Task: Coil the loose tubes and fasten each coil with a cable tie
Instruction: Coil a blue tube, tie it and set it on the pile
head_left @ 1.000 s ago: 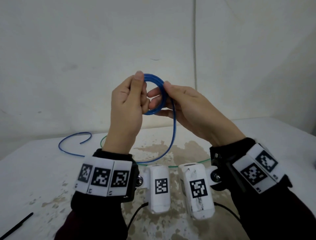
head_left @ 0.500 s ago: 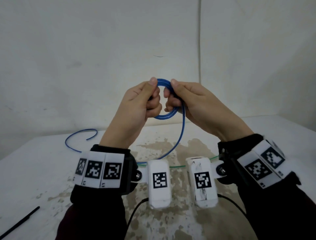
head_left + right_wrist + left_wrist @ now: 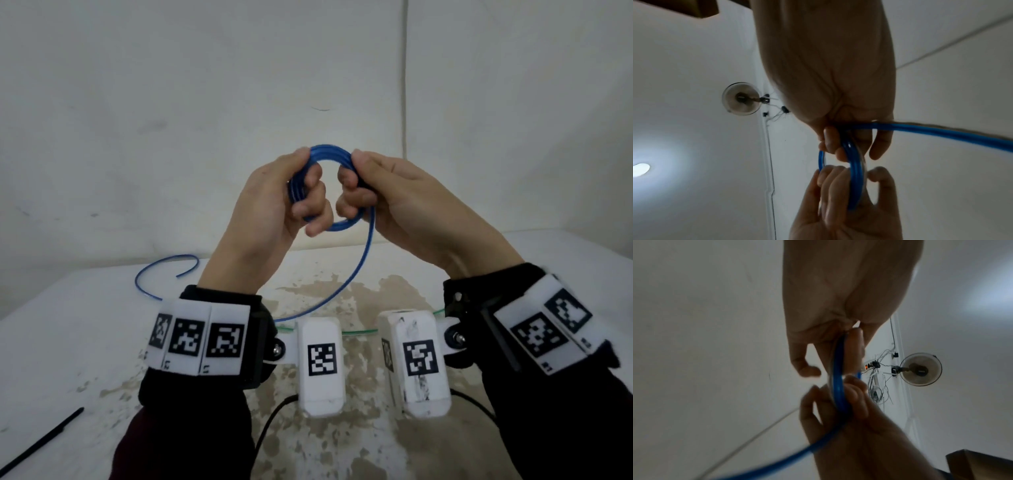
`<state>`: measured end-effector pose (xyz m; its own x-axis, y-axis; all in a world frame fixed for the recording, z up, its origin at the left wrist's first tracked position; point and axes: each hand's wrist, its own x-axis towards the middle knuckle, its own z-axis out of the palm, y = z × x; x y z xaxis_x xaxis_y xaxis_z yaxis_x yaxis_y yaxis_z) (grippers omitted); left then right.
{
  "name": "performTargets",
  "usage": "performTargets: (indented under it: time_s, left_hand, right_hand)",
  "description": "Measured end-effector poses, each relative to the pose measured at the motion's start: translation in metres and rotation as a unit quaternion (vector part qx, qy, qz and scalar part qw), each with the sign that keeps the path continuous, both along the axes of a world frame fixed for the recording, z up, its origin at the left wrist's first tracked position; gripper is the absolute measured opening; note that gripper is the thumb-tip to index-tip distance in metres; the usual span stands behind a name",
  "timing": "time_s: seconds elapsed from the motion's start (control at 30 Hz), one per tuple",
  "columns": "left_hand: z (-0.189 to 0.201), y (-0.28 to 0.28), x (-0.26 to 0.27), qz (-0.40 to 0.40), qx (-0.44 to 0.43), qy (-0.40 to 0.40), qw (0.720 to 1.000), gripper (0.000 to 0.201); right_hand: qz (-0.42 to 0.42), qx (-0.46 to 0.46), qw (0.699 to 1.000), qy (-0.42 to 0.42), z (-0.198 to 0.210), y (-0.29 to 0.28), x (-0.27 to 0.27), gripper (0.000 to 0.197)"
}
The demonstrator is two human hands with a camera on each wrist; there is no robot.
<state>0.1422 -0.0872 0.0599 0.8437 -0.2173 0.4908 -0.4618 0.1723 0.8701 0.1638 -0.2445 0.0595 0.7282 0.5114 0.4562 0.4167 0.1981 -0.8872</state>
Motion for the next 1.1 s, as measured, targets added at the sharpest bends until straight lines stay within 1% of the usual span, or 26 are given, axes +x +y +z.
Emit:
performTargets:
  time_s: [0.07,0.13,0.17,0.27,0.3,0.37,0.43,0.5,0.6,0.67,0.73,0.8,0.87,0.97,1.03,1.1]
  left_hand:
    - [0.000,0.002,-0.001,-0.012,0.052,0.011,0.999,0.037]
    - [0.000,0.002,-0.002,0.006,0.085,-0.014,0.996,0.037]
    - [-0.001,0.001,-0.003,0.019,0.080,-0.033,0.996,0.037]
    - [-0.002,-0.002,-0.001,0.050,0.026,-0.073,0.996,0.036]
    - [-0.002,-0.002,-0.001,0.050,0.017,-0.068,0.996,0.036]
    - [0.000,0.000,-0.001,0.023,0.021,-0.027,0.999,0.038]
    - [0.000,0.003,-0.001,-0.002,0.060,0.008,0.998,0.039]
    - [-0.002,0.001,-0.001,0.013,0.082,-0.011,0.996,0.039]
    - [-0.002,-0.004,-0.001,0.048,0.017,-0.073,0.996,0.038]
    - [-0.001,-0.005,0.001,0.054,-0.019,-0.074,0.996,0.038]
    - [-0.002,-0.006,0.004,0.018,-0.017,-0.022,0.999,0.039]
    - [-0.007,-0.006,0.006,-0.011,0.026,0.019,0.999,0.039]
    - [-0.011,-0.007,0.006,0.002,0.053,0.000,0.999,0.037]
    - [-0.009,-0.008,0.006,0.025,0.029,-0.041,0.998,0.037]
    - [-0.007,-0.006,0.006,0.030,-0.003,-0.039,0.999,0.037]
    - [-0.007,-0.004,0.007,0.019,-0.008,-0.017,1.000,0.038]
  right_hand:
    - [-0.041,-0.057,0.996,-0.053,0.003,-0.003,-0.003,0.035]
    - [-0.063,-0.081,0.992,-0.077,0.004,-0.003,-0.006,0.036]
    - [-0.065,-0.073,0.992,-0.074,0.004,-0.001,-0.006,0.036]
    - [-0.044,-0.015,0.998,-0.030,0.002,0.005,-0.004,0.037]
    - [-0.035,-0.006,0.999,-0.017,0.001,0.005,-0.003,0.038]
    - [-0.034,-0.009,0.999,-0.013,0.000,0.005,-0.002,0.038]
    - [-0.070,-0.035,0.996,-0.039,-0.001,0.005,-0.002,0.040]
    - [-0.100,-0.042,0.992,-0.061,-0.001,0.008,-0.003,0.041]
    - [-0.083,0.020,0.995,-0.046,0.000,0.013,-0.003,0.040]
    - [-0.059,0.036,0.997,-0.027,0.000,0.011,-0.001,0.039]
    - [-0.070,0.010,0.997,-0.042,0.000,0.005,0.002,0.037]
    - [-0.123,-0.053,0.987,-0.084,-0.001,0.001,0.004,0.038]
    - [-0.152,-0.084,0.979,-0.107,-0.002,0.002,0.004,0.039]
    - [-0.117,-0.029,0.990,-0.069,-0.003,0.004,0.005,0.038]
    - [-0.077,0.004,0.997,-0.028,-0.005,0.005,0.008,0.039]
    - [-0.045,0.011,0.999,-0.007,-0.007,0.005,0.010,0.038]
